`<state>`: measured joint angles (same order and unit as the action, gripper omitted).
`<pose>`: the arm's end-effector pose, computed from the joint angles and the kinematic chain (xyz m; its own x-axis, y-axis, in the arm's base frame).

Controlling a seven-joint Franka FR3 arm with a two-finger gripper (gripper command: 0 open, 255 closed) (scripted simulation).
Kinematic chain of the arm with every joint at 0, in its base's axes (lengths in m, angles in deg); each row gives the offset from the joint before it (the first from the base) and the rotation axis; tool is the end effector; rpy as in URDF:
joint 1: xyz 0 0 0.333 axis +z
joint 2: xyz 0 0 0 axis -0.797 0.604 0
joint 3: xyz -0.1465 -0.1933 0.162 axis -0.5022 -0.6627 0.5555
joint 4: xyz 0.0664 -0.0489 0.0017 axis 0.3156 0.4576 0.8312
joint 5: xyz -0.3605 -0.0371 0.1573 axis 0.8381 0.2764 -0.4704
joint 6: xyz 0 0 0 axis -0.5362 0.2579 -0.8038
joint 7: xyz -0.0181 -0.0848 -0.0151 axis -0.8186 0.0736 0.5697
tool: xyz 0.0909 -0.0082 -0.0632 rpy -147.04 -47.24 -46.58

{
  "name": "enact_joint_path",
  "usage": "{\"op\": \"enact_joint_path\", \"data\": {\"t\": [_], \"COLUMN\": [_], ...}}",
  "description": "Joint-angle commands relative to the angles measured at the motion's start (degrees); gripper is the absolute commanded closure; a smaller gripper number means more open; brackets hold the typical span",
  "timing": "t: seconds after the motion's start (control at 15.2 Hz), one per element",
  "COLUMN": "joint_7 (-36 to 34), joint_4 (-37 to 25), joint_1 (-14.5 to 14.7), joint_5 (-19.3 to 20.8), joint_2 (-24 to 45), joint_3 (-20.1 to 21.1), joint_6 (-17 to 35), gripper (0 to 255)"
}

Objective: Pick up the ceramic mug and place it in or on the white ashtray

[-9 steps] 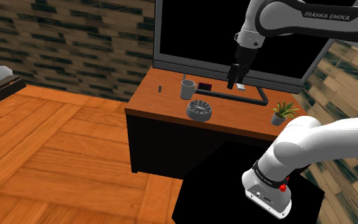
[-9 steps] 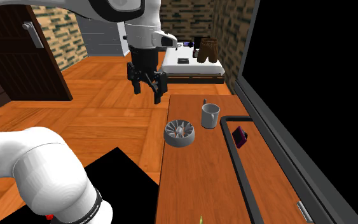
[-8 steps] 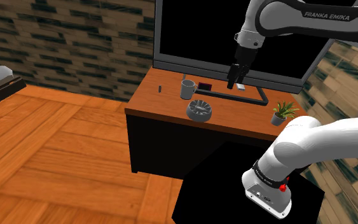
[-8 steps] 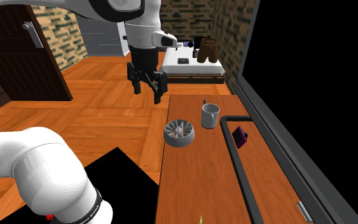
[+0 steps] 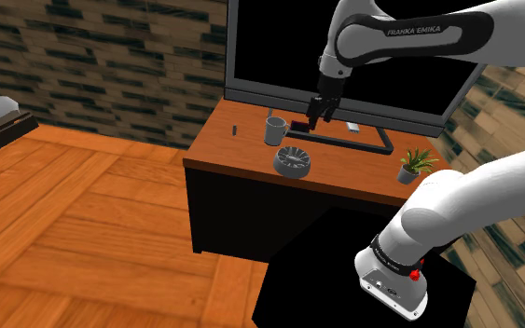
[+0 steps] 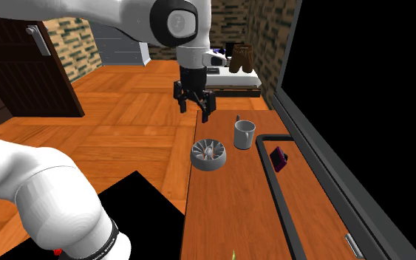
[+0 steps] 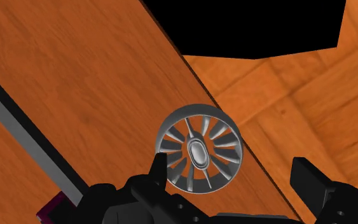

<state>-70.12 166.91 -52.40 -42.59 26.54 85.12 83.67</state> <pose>0.4032 -0.0244 0.4771 0.9976 0.0542 -0.0428 0.0538 -0.9985 -0.0104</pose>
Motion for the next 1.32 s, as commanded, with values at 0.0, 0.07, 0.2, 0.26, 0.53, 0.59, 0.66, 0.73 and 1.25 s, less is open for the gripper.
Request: {"op": "enact_joint_path", "data": {"t": [0.0, 0.07, 0.2, 0.26, 0.53, 0.59, 0.66, 0.73, 1.25], "joint_7": [-0.5, -0.7, -1.0, -1.1, -1.8, -2.0, -2.1, -2.3, -3.2], "joint_4": [-1.5, -2.4, -4.4, -5.6, -10.9, -12.4, -14.0, -15.6, -27.5], "joint_1": [0.1, 0.1, 0.0, 0.0, -0.1, -0.2, -0.2, -0.2, -0.4], "joint_5": [0.1, 0.3, 0.5, 0.6, 1.1, 1.3, 1.4, 1.5, 2.3], "joint_2": [4.1, 6.2, 10.6, 12.8, 21.5, 23.7, 25.8, 28.0, 42.1], "joint_3": [0.2, 0.2, 0.3, 0.3, 0.3, 0.3, 0.3, 0.3, 0.0], "joint_6": [3.1, 4.5, 7.1, 8.4, 12.5, 13.3, 14.1, 14.8, 18.2], "gripper": [0, 0, 0, 0, 0, 0, 0, 0, 0]}}
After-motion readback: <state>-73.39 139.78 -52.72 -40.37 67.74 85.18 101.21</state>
